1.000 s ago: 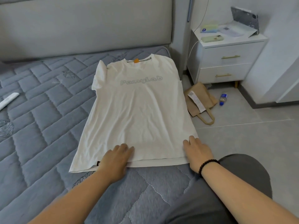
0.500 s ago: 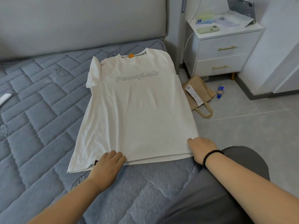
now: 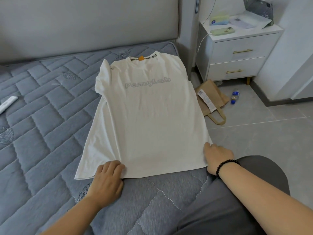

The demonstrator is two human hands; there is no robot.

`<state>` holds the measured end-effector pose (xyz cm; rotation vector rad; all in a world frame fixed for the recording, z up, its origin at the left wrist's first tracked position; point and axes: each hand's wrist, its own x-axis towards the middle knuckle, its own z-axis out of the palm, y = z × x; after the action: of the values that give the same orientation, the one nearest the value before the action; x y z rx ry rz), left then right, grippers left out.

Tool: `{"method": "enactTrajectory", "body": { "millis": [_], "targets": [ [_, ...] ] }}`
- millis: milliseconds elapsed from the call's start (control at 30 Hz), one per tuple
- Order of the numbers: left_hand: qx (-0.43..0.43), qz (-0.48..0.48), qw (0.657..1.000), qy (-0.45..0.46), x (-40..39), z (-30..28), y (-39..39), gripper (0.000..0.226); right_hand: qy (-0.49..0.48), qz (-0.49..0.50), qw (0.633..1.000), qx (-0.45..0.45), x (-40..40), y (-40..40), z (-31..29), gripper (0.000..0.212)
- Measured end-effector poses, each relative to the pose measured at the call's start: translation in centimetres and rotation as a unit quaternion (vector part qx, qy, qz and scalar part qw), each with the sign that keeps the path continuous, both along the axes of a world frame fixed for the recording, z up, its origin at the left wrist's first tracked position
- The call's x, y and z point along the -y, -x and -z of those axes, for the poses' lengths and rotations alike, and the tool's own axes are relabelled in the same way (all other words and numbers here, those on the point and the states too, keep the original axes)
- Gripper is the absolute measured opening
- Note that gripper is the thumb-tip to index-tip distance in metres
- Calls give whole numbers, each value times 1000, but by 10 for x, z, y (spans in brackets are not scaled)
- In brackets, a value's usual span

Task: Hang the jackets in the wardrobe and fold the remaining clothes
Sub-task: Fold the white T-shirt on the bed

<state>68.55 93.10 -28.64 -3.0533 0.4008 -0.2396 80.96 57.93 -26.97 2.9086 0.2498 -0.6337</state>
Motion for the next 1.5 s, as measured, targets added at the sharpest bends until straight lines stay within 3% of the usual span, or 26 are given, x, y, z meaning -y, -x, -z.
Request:
{"method": "enactTrajectory", "body": {
  "millis": [133, 233, 267, 333, 433, 467, 533, 567, 633, 800, 933, 1033, 1233, 1333, 1500],
  "targets": [
    [-14, -111, 994, 2, -21, -6, 6, 33, 17, 29, 999, 7, 1, -3, 7, 59],
    [-17, -187, 982, 3, -39, -7, 12, 23, 37, 21, 998, -35, 2, -6, 10, 71],
    [-30, -210, 977, 9, -45, -6, 14, 30, 41, 16, 998, -53, 2, -7, 10, 72],
    [-49, -227, 973, 21, -55, -8, 16, 44, 49, 7, 995, -91, 3, -8, 8, 70],
    [-13, -163, 986, 27, -67, -10, 16, 22, 66, -4, 992, -104, 1, -9, 4, 63],
    [-10, -141, 989, 34, -71, -12, 17, 25, 72, -11, 993, -96, 1, -9, 4, 59],
    [-23, -106, 994, 31, -78, -13, 18, 59, 89, -31, 993, -71, 1, -8, 6, 49],
    [-27, -95, 995, 25, -81, -13, 19, 64, 97, -38, 993, -59, 1, -8, 7, 44],
    [-26, -88, 996, 21, -84, -14, 21, 53, 110, -45, 992, -50, 3, -6, 8, 39],
    [11, -167, 983, 79, -78, -13, 15, 46, 122, -74, 989, -41, 2, -3, 2, 39],
    [-58, -300, 947, 100, -59, -8, 5, 43, 98, -58, 993, -20, 1, -2, 1, 32],
    [-96, -348, 930, 71, -56, -10, -3, 55, 91, -57, 994, -13, 1, -1, 0, 33],
    [-165, -317, 933, -34, -60, -19, -9, 78, 91, -73, 993, 9, -1, 0, -4, 33],
    [-193, -298, 928, -115, -65, -19, -10, 79, 101, -67, 993, 12, -3, 2, -4, 34],
    [-228, -300, 910, -171, -78, -22, -13, 69, 106, -53, 993, 31, 1, 6, -5, 36]
  ]
}}
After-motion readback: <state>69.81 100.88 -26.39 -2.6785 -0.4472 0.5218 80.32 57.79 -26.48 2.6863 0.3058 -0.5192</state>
